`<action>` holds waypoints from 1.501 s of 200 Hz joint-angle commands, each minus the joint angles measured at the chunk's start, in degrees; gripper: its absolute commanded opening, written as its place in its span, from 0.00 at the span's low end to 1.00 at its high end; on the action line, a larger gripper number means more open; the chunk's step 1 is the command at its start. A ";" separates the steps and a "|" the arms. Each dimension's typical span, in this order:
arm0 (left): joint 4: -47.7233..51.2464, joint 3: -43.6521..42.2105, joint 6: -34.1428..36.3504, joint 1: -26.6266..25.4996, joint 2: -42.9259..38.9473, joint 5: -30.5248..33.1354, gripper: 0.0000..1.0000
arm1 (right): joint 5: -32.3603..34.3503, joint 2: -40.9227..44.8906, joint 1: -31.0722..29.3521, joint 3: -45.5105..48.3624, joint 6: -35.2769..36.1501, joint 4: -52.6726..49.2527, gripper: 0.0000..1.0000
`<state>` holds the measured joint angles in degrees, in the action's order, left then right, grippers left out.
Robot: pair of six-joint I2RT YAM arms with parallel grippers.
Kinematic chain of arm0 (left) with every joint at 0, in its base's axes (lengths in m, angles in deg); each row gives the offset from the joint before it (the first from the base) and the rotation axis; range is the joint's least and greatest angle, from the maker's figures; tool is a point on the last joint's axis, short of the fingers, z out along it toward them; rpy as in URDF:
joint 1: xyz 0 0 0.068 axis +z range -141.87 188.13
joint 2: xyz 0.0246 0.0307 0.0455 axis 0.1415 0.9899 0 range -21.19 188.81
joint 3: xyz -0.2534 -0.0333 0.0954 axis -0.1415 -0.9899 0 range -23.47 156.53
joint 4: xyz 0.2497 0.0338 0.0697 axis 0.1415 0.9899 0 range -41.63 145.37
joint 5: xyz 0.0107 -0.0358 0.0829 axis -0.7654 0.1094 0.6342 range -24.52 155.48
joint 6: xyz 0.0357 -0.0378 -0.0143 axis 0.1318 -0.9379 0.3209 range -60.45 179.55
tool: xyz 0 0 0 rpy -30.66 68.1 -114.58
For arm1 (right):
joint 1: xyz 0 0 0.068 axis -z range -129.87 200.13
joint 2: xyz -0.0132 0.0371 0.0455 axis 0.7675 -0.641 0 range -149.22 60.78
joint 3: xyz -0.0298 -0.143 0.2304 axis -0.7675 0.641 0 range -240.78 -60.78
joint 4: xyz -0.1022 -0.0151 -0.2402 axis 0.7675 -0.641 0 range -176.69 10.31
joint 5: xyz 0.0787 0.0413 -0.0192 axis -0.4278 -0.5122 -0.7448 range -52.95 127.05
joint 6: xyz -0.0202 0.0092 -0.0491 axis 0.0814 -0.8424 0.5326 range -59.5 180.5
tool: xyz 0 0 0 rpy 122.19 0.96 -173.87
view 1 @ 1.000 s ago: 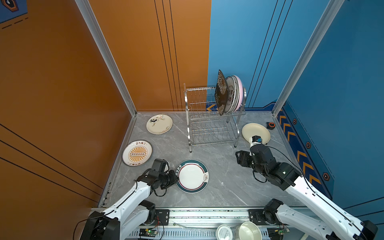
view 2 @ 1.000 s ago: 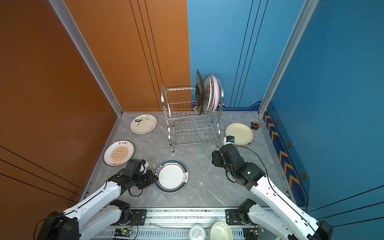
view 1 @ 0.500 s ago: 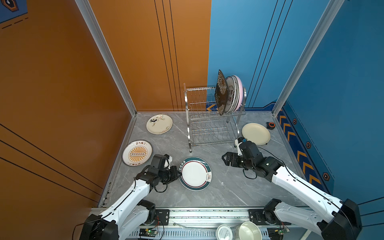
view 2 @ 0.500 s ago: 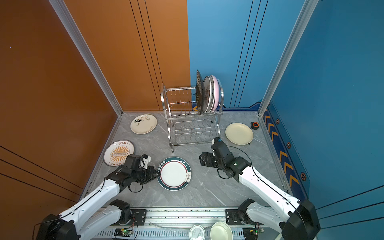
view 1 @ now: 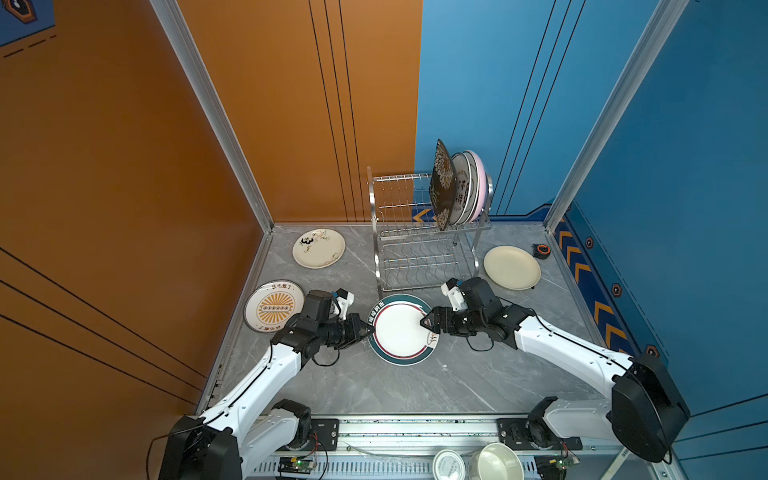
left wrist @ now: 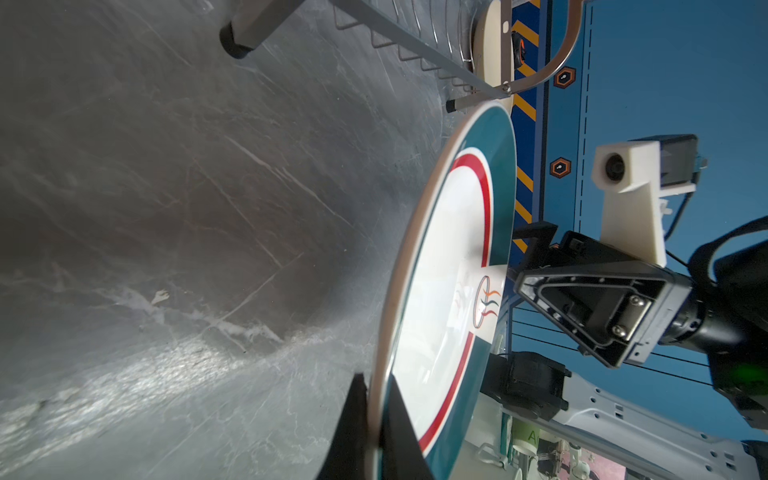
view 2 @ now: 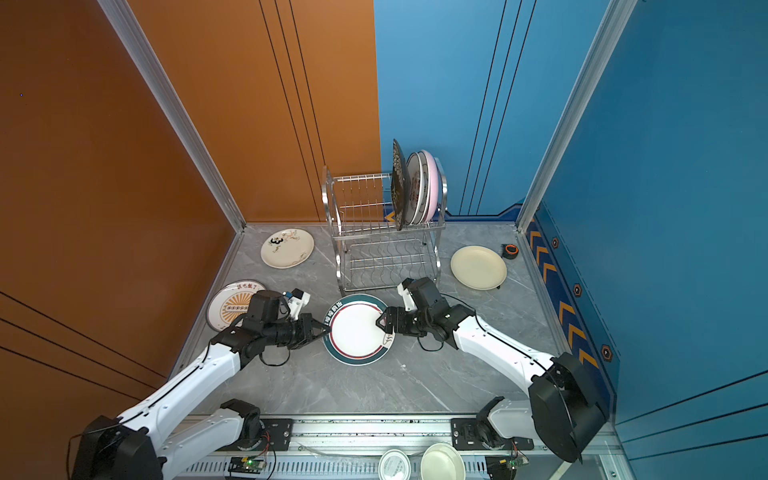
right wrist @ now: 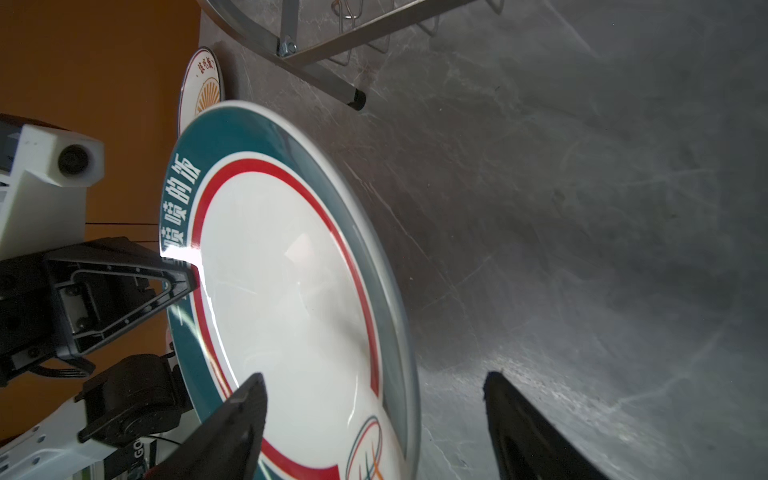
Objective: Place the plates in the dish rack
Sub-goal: 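Pinch the green-rimmed plate edges with both grippers and tilt it up, then lift the plate upright with the right gripper while the left releases and withdraws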
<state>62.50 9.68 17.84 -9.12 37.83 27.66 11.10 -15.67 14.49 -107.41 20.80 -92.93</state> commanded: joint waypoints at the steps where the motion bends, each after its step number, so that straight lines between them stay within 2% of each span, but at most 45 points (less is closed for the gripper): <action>1: -5.78 2.76 -0.64 0.42 0.93 -5.18 0.00 | -6.53 -1.44 0.80 -0.48 -1.25 5.02 0.74; 43: -7.10 4.05 -0.69 0.74 3.22 -7.26 0.00 | -10.10 -2.41 2.06 0.40 -3.58 9.88 0.48; 115: -6.03 5.72 1.01 2.17 6.77 -8.66 0.00 | -13.08 -2.50 3.22 0.73 -5.27 13.70 0.21; 139: -5.22 7.32 1.82 2.27 8.70 -8.85 0.00 | -14.17 -2.57 3.60 0.42 -5.65 14.54 0.09; 152: -4.21 8.30 2.41 2.41 9.45 -8.68 0.12 | -14.56 -2.49 4.04 0.15 -5.65 14.08 0.00; 188: -0.17 11.14 4.31 3.26 11.06 -8.78 0.57 | -12.20 -0.24 4.35 -1.45 -3.75 9.25 0.00; 215: 1.15 12.49 4.75 4.42 11.18 -8.55 0.74 | -5.67 3.95 3.34 -5.12 -0.26 -0.17 0.00; 236: 2.36 13.32 5.12 5.32 10.98 -7.18 0.82 | 1.13 8.64 2.33 -8.22 1.30 -8.04 0.00; 278: 4.55 13.80 5.47 6.84 9.61 -0.70 0.85 | 18.11 16.30 -2.01 -16.13 3.54 -21.57 0.00; 282: 4.51 13.79 5.34 6.88 9.62 -0.18 0.90 | 19.89 16.77 -2.56 -17.18 3.70 -22.77 0.00; 300: 4.67 14.18 5.24 7.07 9.78 1.06 0.92 | 27.45 17.89 -4.18 -22.34 4.31 -27.00 0.00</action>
<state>65.03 22.22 22.25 -2.57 48.32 25.03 24.91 0.05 11.96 -123.10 22.72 -111.33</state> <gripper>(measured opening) 0.907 0.103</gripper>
